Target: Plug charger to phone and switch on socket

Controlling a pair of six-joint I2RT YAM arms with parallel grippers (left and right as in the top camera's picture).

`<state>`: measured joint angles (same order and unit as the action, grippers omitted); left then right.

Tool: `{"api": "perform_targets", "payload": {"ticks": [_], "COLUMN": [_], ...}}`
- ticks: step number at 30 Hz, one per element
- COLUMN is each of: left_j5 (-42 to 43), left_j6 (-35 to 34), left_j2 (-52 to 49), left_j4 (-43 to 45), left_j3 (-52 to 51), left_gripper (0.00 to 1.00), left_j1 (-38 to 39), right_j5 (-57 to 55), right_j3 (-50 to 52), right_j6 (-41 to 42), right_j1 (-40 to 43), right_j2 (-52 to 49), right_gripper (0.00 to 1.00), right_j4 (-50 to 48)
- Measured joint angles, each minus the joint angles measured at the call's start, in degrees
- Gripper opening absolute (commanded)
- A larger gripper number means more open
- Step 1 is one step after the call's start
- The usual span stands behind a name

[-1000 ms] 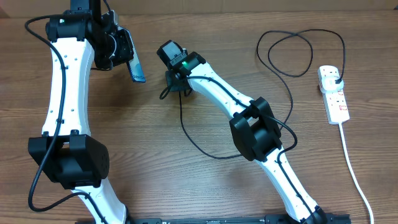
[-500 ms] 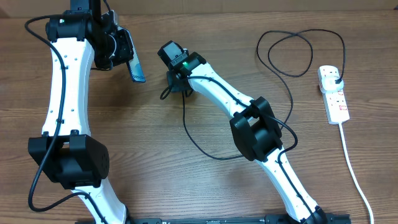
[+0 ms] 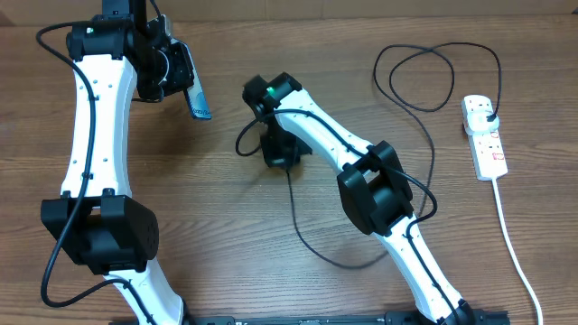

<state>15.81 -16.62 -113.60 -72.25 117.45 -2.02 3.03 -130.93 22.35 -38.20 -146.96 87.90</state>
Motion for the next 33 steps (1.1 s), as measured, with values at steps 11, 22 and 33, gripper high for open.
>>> {"api": "perform_targets", "payload": {"ticks": [11,22,33], "left_j5": [0.7,1.1,1.1], "left_j6": [-0.2,-0.3,-0.4], "left_j2": [0.0,0.0,0.0], "left_j4": [0.0,0.2,0.2], "left_j3": [0.0,0.0,0.0], "left_gripper": [0.04,0.04,0.04], "left_j1": [0.0,0.0,0.0], "right_j5": [2.7,2.7,0.3], "right_j3": [2.1,2.1,2.1], "right_j6": [-2.4,-2.2,1.9], "right_j1": [0.3,2.1,-0.4], "right_j2": [0.0,0.0,0.0], "right_gripper": [0.41,0.28,0.17], "right_j4": [5.5,5.7,4.9]}}
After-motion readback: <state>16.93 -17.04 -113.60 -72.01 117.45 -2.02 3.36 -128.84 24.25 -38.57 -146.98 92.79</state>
